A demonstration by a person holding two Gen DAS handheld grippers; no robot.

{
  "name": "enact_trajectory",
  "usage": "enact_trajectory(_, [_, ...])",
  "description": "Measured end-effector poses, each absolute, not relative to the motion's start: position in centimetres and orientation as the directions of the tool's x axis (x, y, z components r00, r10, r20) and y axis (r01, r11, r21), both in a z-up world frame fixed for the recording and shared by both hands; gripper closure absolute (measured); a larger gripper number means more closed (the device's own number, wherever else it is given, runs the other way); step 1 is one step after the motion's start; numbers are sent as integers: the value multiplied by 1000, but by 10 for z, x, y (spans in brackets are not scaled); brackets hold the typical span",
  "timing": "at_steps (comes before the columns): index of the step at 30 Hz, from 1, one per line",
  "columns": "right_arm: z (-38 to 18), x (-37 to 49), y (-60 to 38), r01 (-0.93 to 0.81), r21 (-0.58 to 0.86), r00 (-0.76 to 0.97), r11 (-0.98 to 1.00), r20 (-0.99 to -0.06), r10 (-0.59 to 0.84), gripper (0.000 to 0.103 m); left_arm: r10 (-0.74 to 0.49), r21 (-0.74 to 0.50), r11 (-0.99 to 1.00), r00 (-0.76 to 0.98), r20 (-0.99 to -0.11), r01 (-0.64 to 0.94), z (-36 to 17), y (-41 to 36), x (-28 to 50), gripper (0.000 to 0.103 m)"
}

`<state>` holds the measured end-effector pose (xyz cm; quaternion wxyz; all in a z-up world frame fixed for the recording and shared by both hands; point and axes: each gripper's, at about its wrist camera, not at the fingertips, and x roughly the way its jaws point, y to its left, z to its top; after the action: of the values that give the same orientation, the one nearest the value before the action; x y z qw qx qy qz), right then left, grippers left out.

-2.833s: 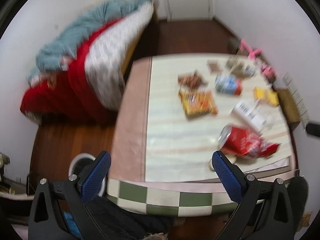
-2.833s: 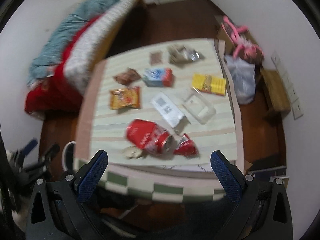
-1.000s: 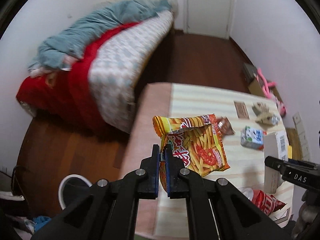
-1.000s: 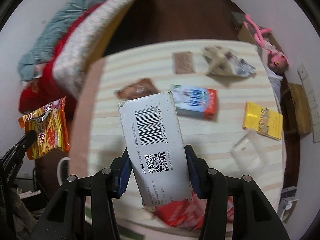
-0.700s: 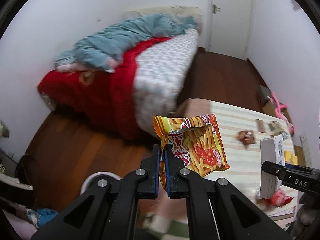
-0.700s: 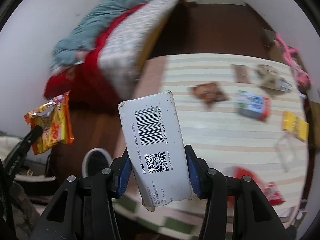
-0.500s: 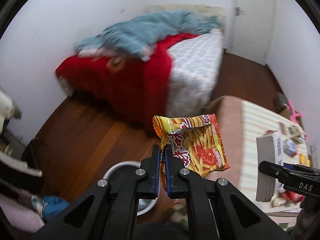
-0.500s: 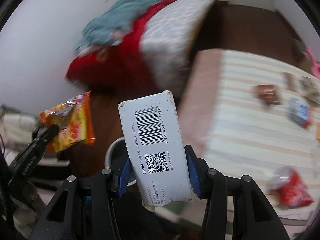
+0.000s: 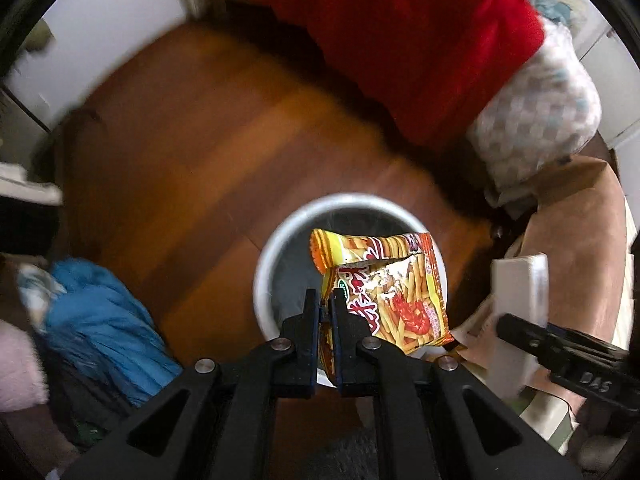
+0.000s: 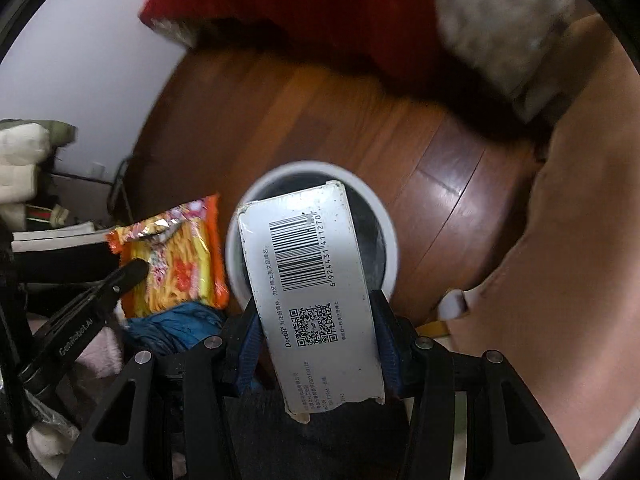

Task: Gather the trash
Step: 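Carry both items over the white bin and open both tools to drop them, then move both tools back from the bin toward the table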

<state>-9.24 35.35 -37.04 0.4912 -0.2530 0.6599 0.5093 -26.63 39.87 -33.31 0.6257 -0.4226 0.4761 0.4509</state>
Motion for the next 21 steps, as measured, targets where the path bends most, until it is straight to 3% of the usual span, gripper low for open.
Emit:
enact_trajectory(3, [-403,-101,374,-843,410,-395,348,-911,118,51,103,-124,199,147,-984,-972,-364,415,-267,95])
enact_trajectory(5, [-415,-98,381,-841,414,-406,348,-908,101,49,86,-114,177,131,-988,-978,-376,421,-270,88])
enact_trajectory(6, [-424,-101,389,-838,422,-419,346,-904,88,48,84,-115,161,130,-988,-980,-380,422,-272,61])
enact_trajectory(7, [-429,-104,389,-839,421,-420,347,-904,81,47,89,-117,146,131,-987,-982,-381,423,-277,18])
enact_trajectory(8, [-434,-106,394,-839,418,-418,349,-905,79,37,97,-110,132,123,-988,-985,-382,424,-279,2])
enact_trajectory(9, [-433,-109,396,-839,419,-418,348,-905,84,21,108,-104,124,118,-987,-987,-381,424,-284,0])
enact_trajectory(14, [-428,-99,394,-870,376,-367,318,-926,92,0,150,-27,120,45,-988,-992,-366,417,-306,0])
enact_trajectory(21, [-402,-100,365,-947,214,-199,238,-976,83,0,253,56,143,-18,-967,-988,-332,387,-304,0])
